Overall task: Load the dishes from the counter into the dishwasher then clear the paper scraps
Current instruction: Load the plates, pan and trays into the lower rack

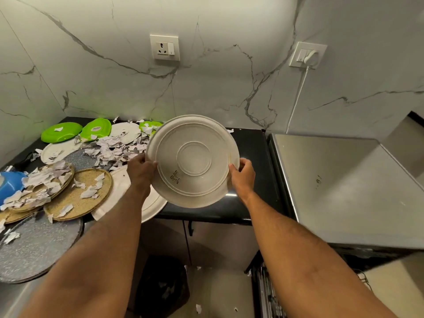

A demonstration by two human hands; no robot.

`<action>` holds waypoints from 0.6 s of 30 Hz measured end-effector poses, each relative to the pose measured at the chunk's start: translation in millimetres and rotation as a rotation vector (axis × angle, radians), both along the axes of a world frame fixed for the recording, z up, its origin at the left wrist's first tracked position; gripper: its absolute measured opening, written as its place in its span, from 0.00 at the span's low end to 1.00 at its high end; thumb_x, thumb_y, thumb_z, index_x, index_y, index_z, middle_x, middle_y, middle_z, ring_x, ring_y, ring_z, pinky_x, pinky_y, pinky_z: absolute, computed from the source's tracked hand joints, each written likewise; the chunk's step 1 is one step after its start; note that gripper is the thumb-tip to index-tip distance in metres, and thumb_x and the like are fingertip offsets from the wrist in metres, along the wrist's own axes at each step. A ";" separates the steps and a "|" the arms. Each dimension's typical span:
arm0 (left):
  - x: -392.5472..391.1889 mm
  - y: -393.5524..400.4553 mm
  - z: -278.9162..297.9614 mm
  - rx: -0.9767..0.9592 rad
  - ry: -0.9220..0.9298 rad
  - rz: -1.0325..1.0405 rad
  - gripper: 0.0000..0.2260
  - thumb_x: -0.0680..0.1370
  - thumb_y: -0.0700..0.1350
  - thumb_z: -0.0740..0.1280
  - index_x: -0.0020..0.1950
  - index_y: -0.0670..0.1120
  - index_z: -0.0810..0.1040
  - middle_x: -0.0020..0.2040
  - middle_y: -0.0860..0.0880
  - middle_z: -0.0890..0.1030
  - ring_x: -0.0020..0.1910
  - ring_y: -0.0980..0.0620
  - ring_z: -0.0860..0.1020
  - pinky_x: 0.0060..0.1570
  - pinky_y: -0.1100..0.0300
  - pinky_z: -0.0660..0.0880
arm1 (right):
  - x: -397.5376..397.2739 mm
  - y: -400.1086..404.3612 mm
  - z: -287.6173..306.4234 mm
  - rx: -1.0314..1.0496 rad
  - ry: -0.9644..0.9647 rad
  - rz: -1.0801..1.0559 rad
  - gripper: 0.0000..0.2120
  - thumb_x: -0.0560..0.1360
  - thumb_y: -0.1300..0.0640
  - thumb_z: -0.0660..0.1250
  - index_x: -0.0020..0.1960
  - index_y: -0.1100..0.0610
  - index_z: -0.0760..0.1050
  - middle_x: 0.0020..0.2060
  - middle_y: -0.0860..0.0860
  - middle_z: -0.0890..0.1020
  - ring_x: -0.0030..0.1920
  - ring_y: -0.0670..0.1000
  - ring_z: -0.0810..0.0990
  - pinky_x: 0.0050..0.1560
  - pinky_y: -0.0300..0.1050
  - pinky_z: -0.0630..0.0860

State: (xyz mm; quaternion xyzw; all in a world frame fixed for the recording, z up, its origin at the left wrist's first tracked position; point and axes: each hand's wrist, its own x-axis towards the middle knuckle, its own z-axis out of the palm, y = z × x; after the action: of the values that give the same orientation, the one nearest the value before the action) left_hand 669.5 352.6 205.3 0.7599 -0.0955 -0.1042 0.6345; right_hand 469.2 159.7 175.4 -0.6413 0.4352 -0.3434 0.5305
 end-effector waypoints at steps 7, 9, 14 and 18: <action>-41.6 3.0 -27.2 0.223 -0.134 -0.003 0.15 0.67 0.32 0.65 0.53 0.39 0.80 0.45 0.42 0.81 0.44 0.45 0.75 0.43 0.55 0.68 | -65.8 19.7 -15.7 -0.078 -0.004 -0.005 0.17 0.76 0.61 0.74 0.62 0.54 0.72 0.52 0.46 0.80 0.51 0.43 0.80 0.54 0.41 0.79; -57.3 2.6 -35.1 0.248 -0.152 -0.028 0.15 0.68 0.31 0.65 0.53 0.39 0.80 0.45 0.43 0.80 0.45 0.44 0.76 0.44 0.54 0.69 | -86.9 26.9 -20.1 -0.095 0.004 -0.019 0.18 0.77 0.62 0.73 0.64 0.54 0.72 0.52 0.45 0.80 0.52 0.40 0.79 0.52 0.34 0.77; -95.2 -0.9 -54.0 0.274 -0.164 -0.110 0.14 0.70 0.32 0.65 0.55 0.39 0.79 0.46 0.43 0.79 0.46 0.44 0.75 0.45 0.54 0.70 | -133.8 35.2 -34.6 -0.093 0.032 -0.084 0.19 0.76 0.62 0.73 0.66 0.54 0.74 0.56 0.49 0.82 0.56 0.48 0.80 0.57 0.41 0.78; -127.0 -1.5 -64.7 0.240 -0.138 -0.127 0.12 0.71 0.31 0.65 0.53 0.39 0.78 0.45 0.44 0.78 0.45 0.47 0.74 0.43 0.56 0.68 | -165.8 39.5 -49.5 -0.070 0.060 -0.102 0.20 0.76 0.61 0.73 0.66 0.54 0.74 0.56 0.48 0.82 0.57 0.49 0.80 0.60 0.45 0.78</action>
State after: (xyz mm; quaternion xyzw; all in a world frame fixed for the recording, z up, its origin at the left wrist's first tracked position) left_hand 542.5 351.1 140.6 0.8279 -0.1736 -0.1024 0.5234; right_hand 303.4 199.2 125.9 -0.6464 0.4709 -0.3657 0.4761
